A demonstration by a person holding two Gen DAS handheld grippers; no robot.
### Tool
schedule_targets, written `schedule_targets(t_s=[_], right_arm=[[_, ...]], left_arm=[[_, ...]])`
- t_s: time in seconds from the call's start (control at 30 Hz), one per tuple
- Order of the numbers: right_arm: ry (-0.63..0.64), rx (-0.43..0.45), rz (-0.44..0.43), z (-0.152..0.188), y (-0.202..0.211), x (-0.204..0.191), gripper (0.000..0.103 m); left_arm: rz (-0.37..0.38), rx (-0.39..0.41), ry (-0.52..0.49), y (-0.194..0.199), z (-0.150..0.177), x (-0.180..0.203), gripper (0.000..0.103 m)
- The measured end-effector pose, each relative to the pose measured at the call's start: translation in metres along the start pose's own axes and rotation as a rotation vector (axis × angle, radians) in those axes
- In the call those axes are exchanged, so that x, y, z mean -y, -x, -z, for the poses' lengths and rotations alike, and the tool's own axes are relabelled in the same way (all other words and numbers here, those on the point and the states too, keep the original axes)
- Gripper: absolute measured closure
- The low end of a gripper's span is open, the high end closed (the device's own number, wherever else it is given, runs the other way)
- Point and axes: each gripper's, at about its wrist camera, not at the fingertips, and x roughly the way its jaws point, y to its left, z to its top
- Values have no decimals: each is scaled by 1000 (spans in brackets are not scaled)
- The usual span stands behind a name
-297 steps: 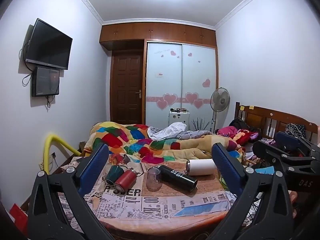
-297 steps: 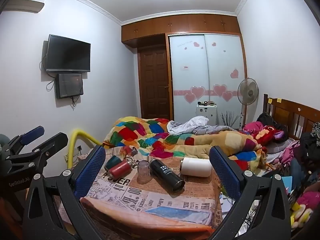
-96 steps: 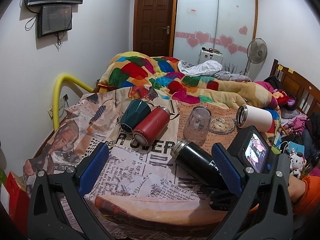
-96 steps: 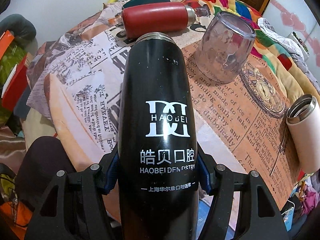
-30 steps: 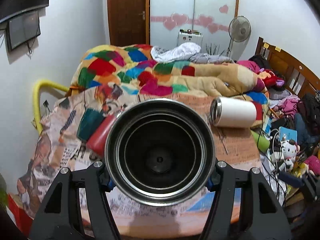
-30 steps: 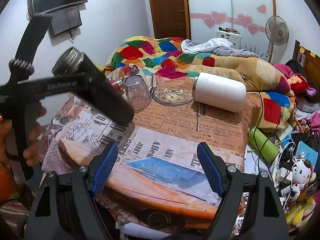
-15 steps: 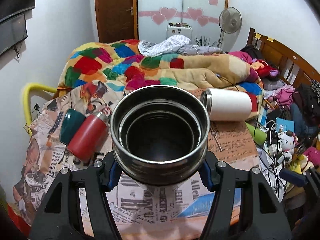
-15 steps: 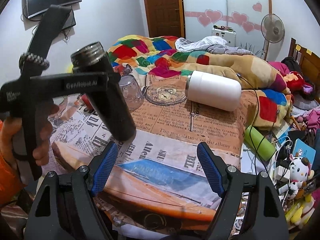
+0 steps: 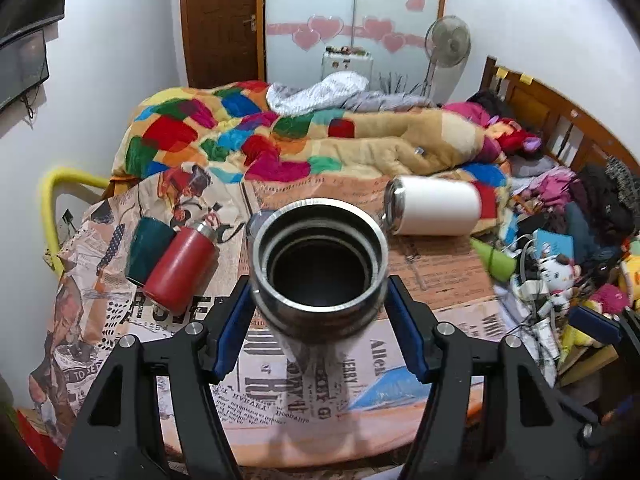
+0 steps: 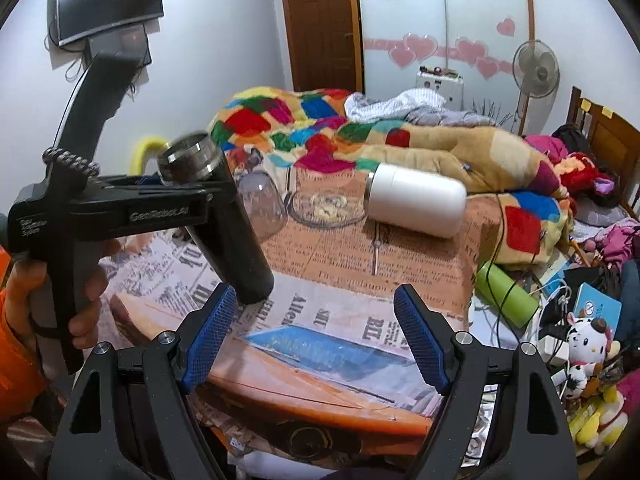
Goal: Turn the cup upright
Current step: 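Rotate the black thermos upright with the left gripper and lower it onto the table, then open the left gripper and withdraw from the standing thermos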
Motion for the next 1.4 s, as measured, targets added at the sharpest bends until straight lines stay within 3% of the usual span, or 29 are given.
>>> schedule_targets(t_s=[0.07,0.33,0.57,0.9,0.97,1.4], right_arm=[[-6,36,3,-5,13,-3,24],[-38,244,1,-22,86,-22,24],[-45,418,-5,-23,141,-47,24],[-12,503,21,-10,163,-74,10],[-4,504,33,-6,165,-76,0],[9,489,58,2,170,-81,0]], left_arm=[[10,37,-4,21,-1,0,38],[-33,350,-45,156,19,3,33],[-61,520,-43,230,52,4,25],[-97,590,-2,266,86,-2,12],[-96,587,6,266,90,-3,3],[-102,585,33,269,102,-7,0]])
